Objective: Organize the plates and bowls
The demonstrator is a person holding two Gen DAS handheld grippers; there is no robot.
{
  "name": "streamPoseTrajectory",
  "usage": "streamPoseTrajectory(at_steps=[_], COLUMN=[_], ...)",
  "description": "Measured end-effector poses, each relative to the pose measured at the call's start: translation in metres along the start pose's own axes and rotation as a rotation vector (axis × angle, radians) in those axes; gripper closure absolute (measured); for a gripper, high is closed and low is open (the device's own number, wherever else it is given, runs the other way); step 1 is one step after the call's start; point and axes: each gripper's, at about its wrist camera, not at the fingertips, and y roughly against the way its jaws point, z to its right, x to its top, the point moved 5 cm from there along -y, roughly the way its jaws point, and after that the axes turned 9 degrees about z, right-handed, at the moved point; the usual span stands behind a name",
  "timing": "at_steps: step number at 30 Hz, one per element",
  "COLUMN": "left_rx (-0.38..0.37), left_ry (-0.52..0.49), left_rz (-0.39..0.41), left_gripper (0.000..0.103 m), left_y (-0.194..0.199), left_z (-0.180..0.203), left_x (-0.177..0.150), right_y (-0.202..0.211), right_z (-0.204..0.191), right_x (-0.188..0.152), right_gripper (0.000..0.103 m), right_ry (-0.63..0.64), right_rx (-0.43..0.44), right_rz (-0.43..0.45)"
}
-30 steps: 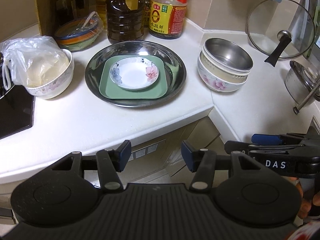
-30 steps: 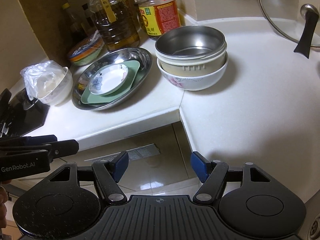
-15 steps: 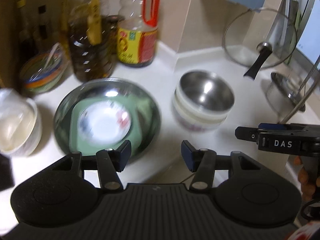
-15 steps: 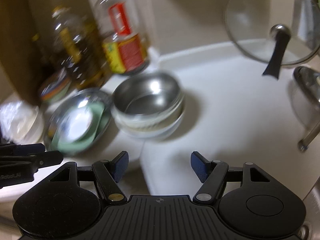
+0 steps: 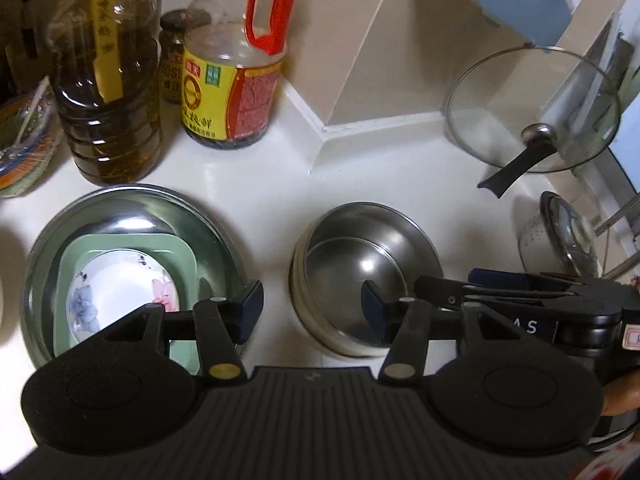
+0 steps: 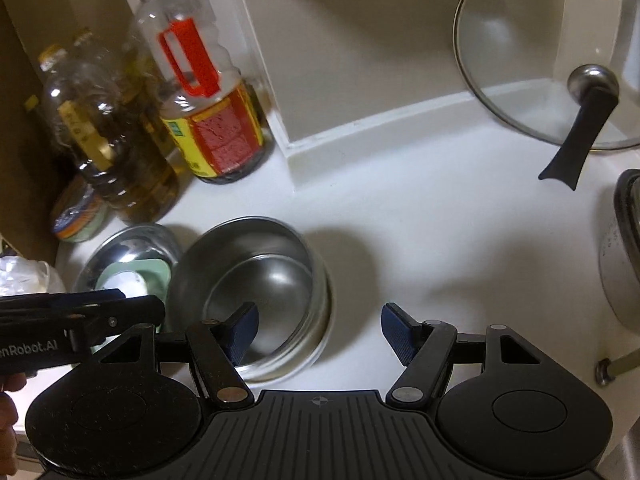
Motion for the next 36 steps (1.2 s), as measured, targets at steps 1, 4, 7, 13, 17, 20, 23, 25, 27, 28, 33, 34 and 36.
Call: streamPoseTrajectory(at_steps=[1,4,7,13,17,20,23,25,27,28,33,34,36], left_rx=[0.003,0.012,0.029,0.06,0.081,0.093,0.105,0.109,0.114,0.116,0.121,0.118,0.12], left_ry=[0.005,0.029,0.049,0.046,0.025,0.013,-0.012,-0.031,-0.058,-0.07,-0.097,-0.1,-0.104], left_rz=[-0.012,-0.045,-0.068,-0.111,-0.13,-0.147,-0.154,-0.161,-0.17,-0.175,-0.195,-0.197,-0.204], left_gripper=[0.054,0.06,0.064,0.07,0.072,0.077,0.079,0.079,0.079,0.079,0.08,0.081,0.081], left_y=[-0.005,-0.018,-0.028,-0.039,-0.046,-0.051,-0.052,-0.053,-0.054,-0.055,-0.059,-0.059,-0.06], left_z=[0.001,0.0,-0.001,-0.002,-0.001,0.0,0.001,0.003,0.005,0.006,0.008,0.009,0.01], left_x=[0.0,-0.001,-0.003,-0.004,-0.005,-0.006,-0.007,-0.007,-0.007,-0.007,-0.007,-0.007,-0.006], right_y=[-0.005,-0.017,-0.028,-0.045,-0.051,-0.053,-0.053,-0.054,-0.055,-0.056,-0.059,-0.059,-0.06], right_z=[0.001,0.0,-0.001,0.0,-0.002,-0.004,-0.003,-0.004,-0.006,-0.006,-0.006,-0.006,-0.007], right_x=[0.002,0.004,0.006,0.005,0.007,0.008,0.009,0.01,0.01,0.011,0.012,0.012,0.013], right_gripper=[0.035,0.04,0.057,0.07,0.077,0.078,0.079,0.08,0.08,0.081,0.082,0.082,0.083], right_ry=[0.005,0.022,0.027,0.038,0.051,0.068,0.071,0.074,0.083,0.086,0.083,0.079,0.085], right_rx=[0.003,0.02,0.029,0.028,0.025,0.015,0.014,0.008,0.0,-0.005,-0.016,-0.021,-0.028], right_rz=[-0.012,-0.056,-0.101,-0.182,-0.214,-0.234,-0.25,-0.259,-0.268,-0.271,-0.298,-0.301,-0.306])
